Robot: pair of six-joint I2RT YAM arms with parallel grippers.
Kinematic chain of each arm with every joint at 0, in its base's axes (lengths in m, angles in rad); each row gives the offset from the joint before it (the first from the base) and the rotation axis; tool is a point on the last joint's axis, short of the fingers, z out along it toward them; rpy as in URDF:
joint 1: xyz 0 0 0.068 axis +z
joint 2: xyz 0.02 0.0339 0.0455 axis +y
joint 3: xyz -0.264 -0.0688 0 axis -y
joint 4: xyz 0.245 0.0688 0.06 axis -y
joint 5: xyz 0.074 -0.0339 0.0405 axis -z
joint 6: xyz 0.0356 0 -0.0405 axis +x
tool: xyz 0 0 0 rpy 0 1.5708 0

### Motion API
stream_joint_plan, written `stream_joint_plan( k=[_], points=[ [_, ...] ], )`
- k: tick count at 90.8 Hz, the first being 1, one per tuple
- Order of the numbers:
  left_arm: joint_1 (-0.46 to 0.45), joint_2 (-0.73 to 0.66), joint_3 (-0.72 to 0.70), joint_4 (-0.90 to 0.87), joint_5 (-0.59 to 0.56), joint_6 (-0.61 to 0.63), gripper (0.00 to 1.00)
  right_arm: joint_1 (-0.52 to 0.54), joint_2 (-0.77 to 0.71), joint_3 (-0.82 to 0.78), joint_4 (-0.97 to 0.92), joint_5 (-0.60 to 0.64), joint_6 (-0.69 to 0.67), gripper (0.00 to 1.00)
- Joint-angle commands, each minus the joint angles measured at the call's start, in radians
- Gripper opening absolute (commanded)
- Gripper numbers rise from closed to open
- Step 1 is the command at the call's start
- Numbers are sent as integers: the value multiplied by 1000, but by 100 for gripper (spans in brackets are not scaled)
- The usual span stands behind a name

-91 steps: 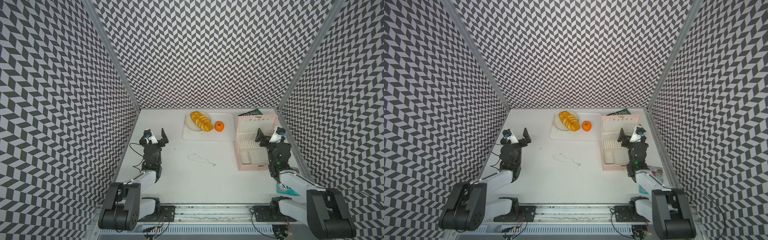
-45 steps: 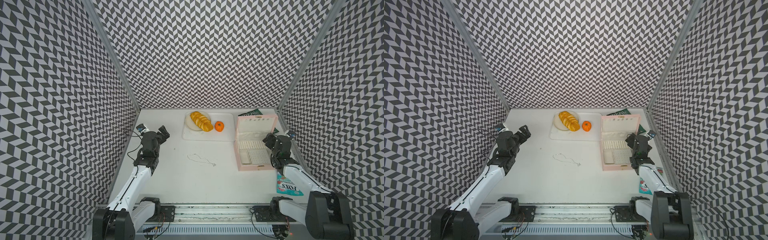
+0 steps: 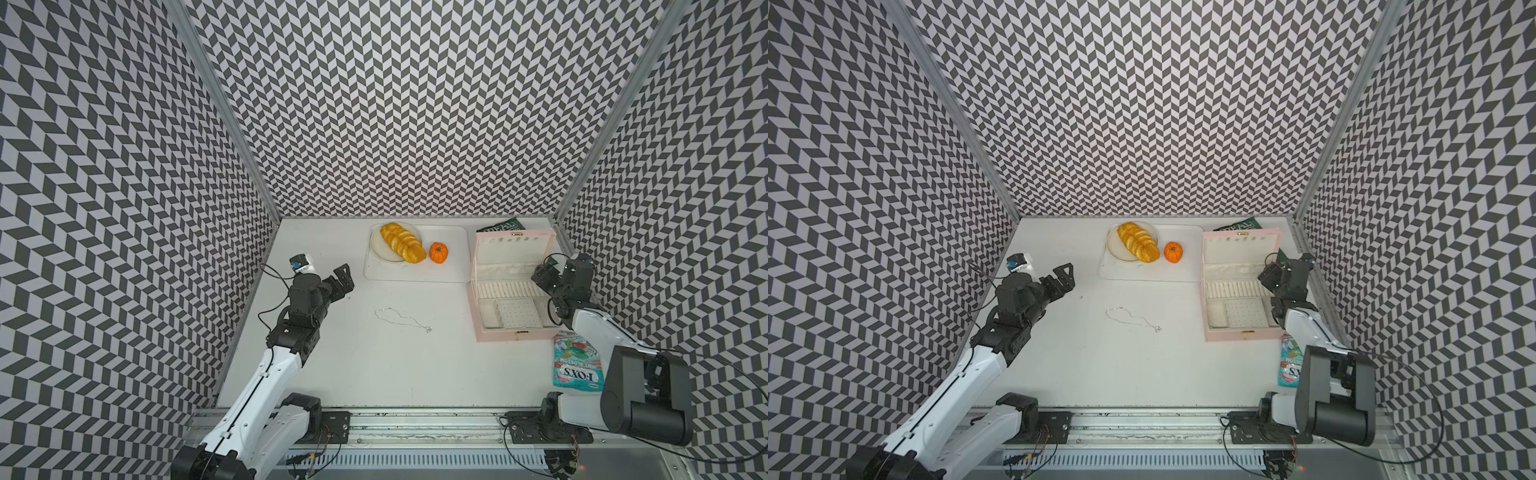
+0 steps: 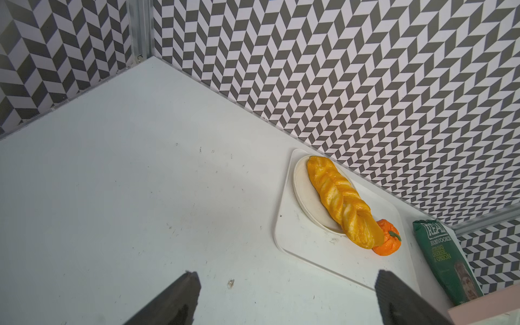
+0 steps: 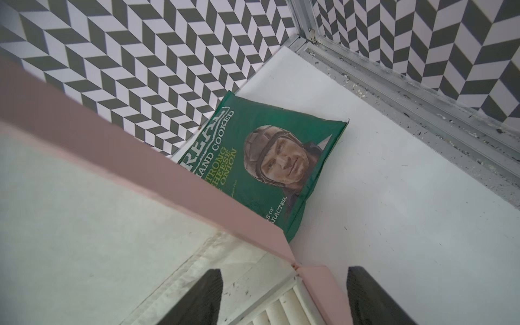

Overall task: Put jewelry chain into jewelry box
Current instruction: Move the jewelry box to the center of the board.

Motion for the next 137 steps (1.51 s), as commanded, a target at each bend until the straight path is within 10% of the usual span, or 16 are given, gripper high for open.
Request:
stream_joint_plan(
  k=[1,48,137],
  points=[
    [-7,-12,-7,0,14,19,100,-39,66,29,7,-116,-13,73],
    [-11,13,-5,0,25,10,100,-16,54,-98,109,-424,10,58],
    [-25,23,-1,-16,25,6,100,657,-60,-177,109,-57,319,63]
  ],
)
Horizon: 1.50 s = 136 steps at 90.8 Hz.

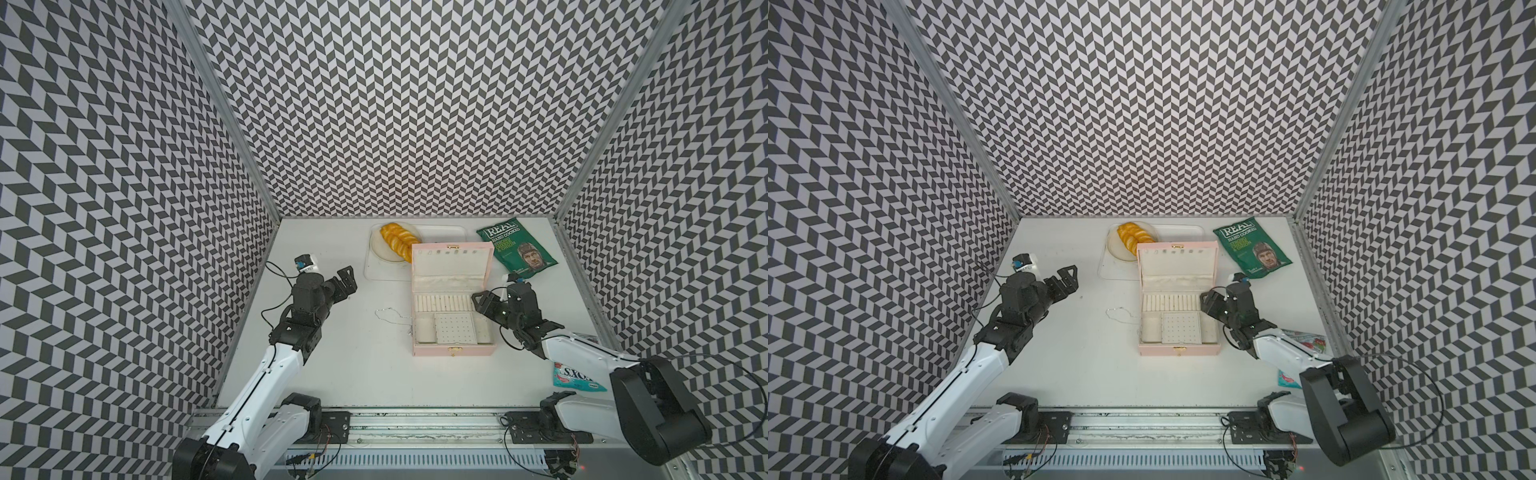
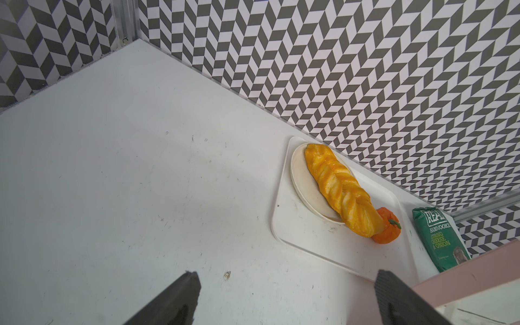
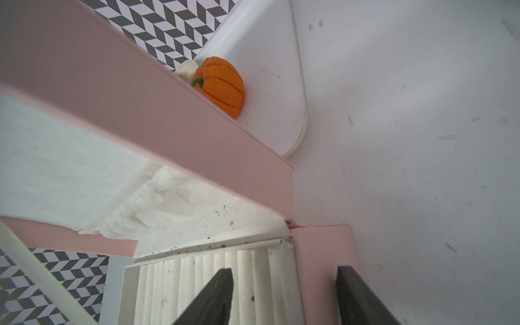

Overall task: Put jewelry chain into jewelry box
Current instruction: Move the jewelry box to the center of the board.

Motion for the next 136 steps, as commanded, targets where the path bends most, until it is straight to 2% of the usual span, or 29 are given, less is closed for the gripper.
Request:
stream_joint_plan(
  k=[1,16,33,59,90,98,136],
  points=[
    [-8,-6,-2,-13,3,3,100,82,36,38,34,22,69,63],
    [-10,-8,-1,-14,0,4,100,165,87,77,22,48,100,63],
    [-11,-7,0,-16,-1,3,100,190,60,100,-40,69,75,62],
    [-14,2,-1,-15,2,-1,100,190,-39,129,-247,28,-145,62],
    [-16,14,-2,-12,10,-6,100,192,-95,52,-279,-8,-174,45],
    [-17,14,-2,-13,12,-5,100,192,-98,46,-299,-1,-179,44],
    [-21,13,0,-18,7,-7,100,192,-127,44,-396,103,-163,27]
  ],
)
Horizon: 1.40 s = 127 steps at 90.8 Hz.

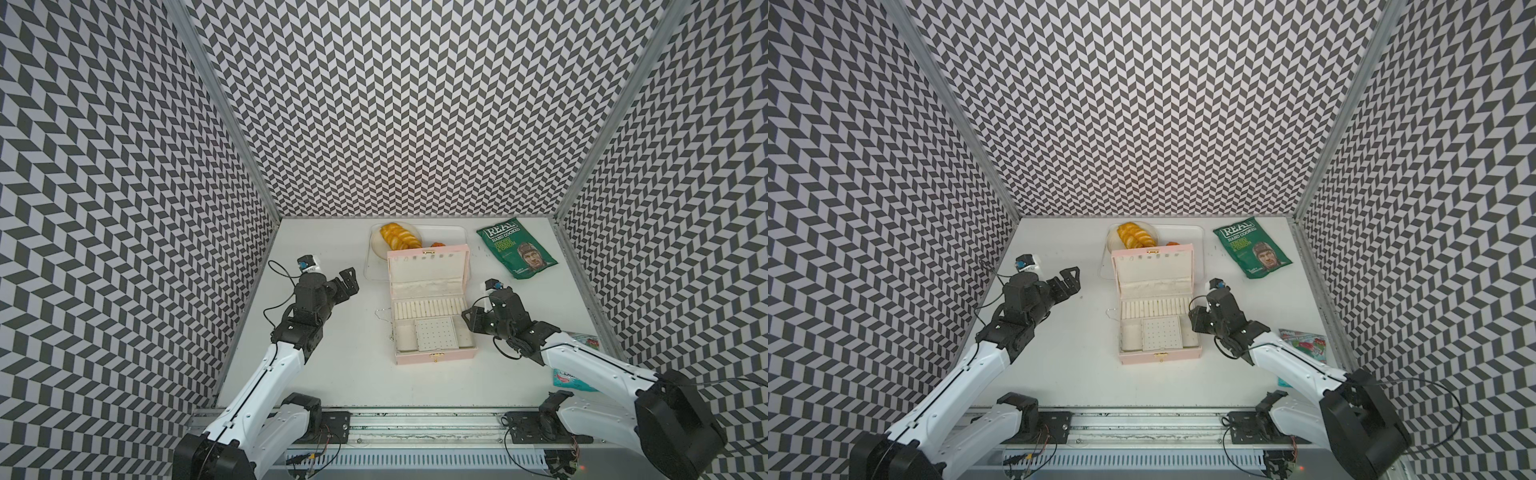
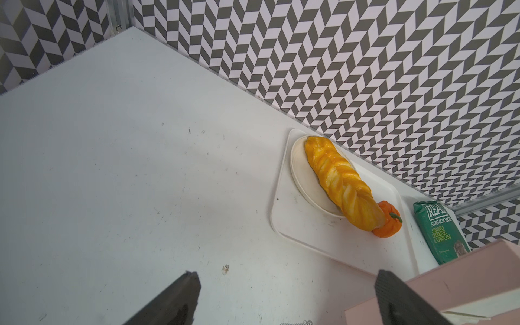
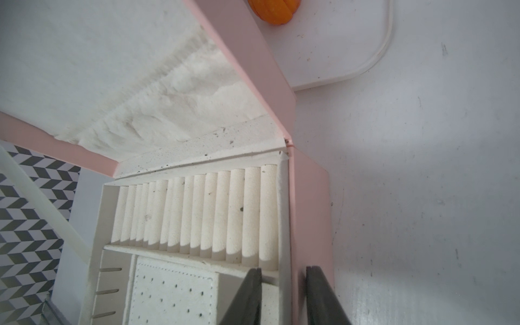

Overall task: Put jewelry chain into jewelry box
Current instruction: Move the jewelry box to the center of the board.

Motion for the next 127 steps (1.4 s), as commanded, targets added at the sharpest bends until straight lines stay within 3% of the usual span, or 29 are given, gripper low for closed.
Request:
stream_joint_plan(
  k=[1,41,65,89,108,127],
  points=[
    [-8,-3,1,-9,4,0,100,7,-14,-20,-96,59,4,27],
    [-9,-3,0,-13,1,0,100,0,-109,-57,-173,186,87,16],
    [-11,0,1,-14,1,-6,100,-10,-129,-65,-160,178,69,18],
    [-23,47,5,-34,47,10,95,-10,-172,22,-153,113,-48,46],
    [-102,171,40,-94,61,33,76,-10,-250,70,-169,107,-117,67],
    [-216,361,117,-137,-5,35,57,-10,-302,75,-181,148,-115,87]
  ],
)
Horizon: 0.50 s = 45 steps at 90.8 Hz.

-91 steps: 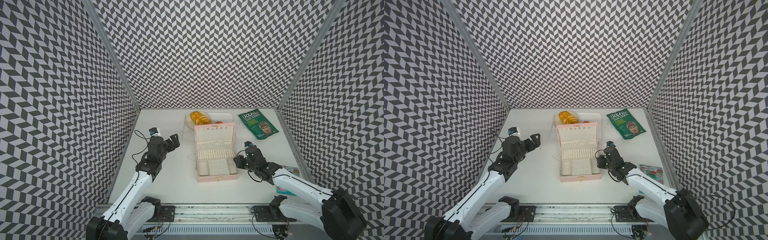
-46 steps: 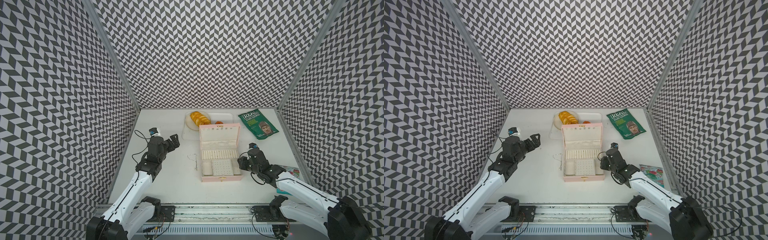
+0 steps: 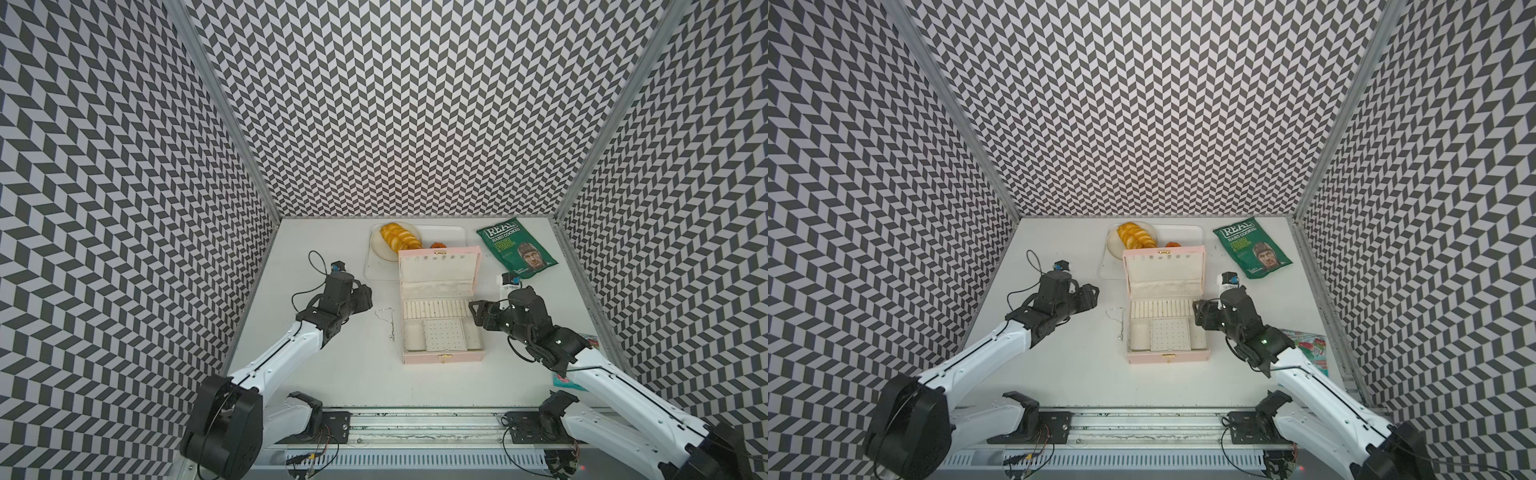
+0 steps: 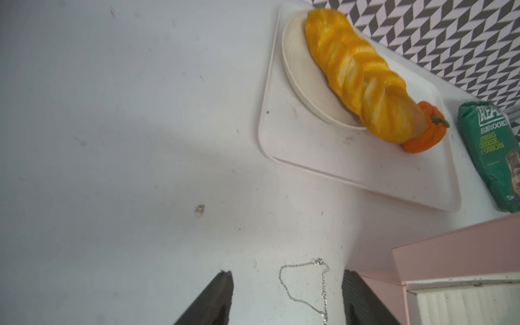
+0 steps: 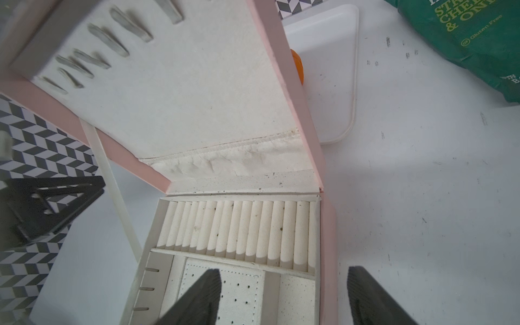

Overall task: Put jewelry chain into jewelry box
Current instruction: Move the jewelry box to the center of the board, then move the necklace to the center of the board.

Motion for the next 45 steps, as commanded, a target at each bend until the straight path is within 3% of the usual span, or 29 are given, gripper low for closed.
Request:
stream_joint_plan(
  k=[1,11,34,45],
  points=[
    [-54,72,61,-39,-44,10,56,-2,-34,17,4,25,-18,87],
    [-100,162,113,-37,-60,8,34,-2,-59,-2,27,33,-16,88],
    [-119,336,176,5,6,-30,0,-2,-99,-26,46,84,-12,88],
    [-116,399,175,3,26,-61,0,-2,-112,-30,44,108,-7,92]
  ],
)
